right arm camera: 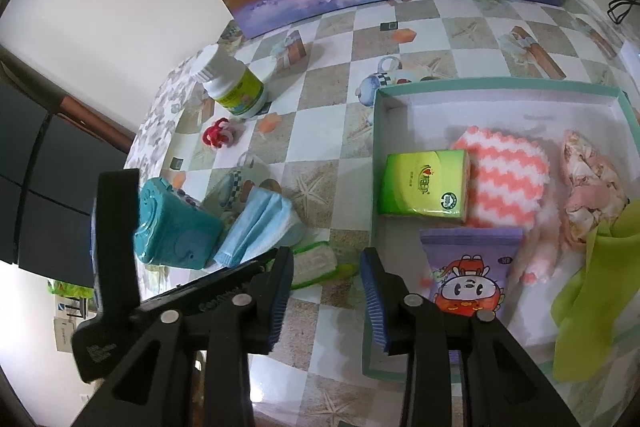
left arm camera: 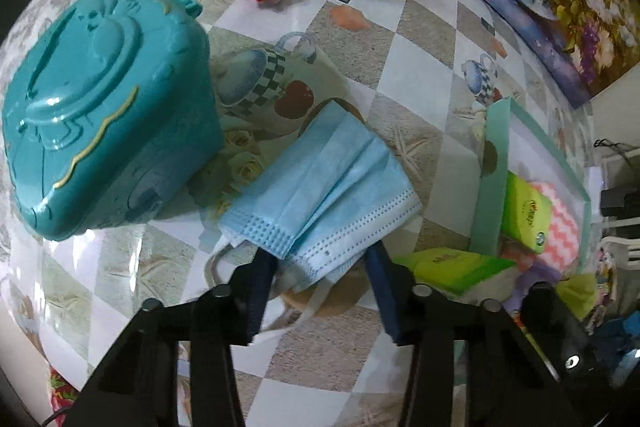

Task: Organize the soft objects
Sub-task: 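Grasp the green-and-white brush with the right gripper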

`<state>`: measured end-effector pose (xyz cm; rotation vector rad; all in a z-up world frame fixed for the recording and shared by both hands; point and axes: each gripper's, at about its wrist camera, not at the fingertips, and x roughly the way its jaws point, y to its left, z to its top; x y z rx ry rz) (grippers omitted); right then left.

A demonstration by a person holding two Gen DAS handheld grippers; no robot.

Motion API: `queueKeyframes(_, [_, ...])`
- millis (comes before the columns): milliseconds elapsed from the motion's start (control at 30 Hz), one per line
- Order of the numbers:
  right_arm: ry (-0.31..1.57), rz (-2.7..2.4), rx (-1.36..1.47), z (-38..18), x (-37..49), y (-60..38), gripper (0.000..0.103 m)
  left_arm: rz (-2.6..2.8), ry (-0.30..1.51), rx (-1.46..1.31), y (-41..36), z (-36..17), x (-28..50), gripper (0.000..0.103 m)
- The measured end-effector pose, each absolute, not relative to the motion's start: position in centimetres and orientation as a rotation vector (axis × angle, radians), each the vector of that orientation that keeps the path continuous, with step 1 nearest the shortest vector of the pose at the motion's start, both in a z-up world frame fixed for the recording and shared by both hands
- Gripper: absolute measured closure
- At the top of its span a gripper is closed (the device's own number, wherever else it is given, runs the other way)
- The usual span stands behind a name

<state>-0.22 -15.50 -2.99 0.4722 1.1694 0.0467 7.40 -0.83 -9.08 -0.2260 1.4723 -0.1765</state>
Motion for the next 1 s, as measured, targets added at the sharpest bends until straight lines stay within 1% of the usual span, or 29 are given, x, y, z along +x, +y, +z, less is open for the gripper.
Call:
queueKeyframes(67, [1.177, 0.046, 0.466, -3.1, -0.2, -15.4, 0.050, -0.183, 1.487, -0.263, -0.2, -9.3, 7.6, 0.057])
queueKeyframes(133, [1.181, 0.054, 0.456, -3.1, -0.1, -15.1, 0.049, -0.186, 1.494, -0.295, 0.4, -9.4, 7.6, 0.058])
queueKeyframes(200, [1.187, 0.064, 0.443, -3.1, -0.1, -14.8, 0.046, -0.190, 1.496, -0.339, 1.0, -9.3, 7.6, 0.058])
queueKeyframes(400, [1.195, 0.098, 0.391, -3.1, -0.1, -13.8, 0.043, -0.193, 1.486, -0.423, 2.8, -8.5, 7.3, 0.059])
queueKeyframes(733, [1.237, 0.116, 0.285, -4.3, 0.4, -11.9, 0.043, -0.166, 1.535, -0.445, 3.1, -9.3, 7.0, 0.059])
queueKeyframes(1000, [1.225, 0.104, 0.167, -5.0, 1.2, -10.6, 0.043, -0.164, 1.550, -0.439, 3.6, -9.2, 6.9, 0.058])
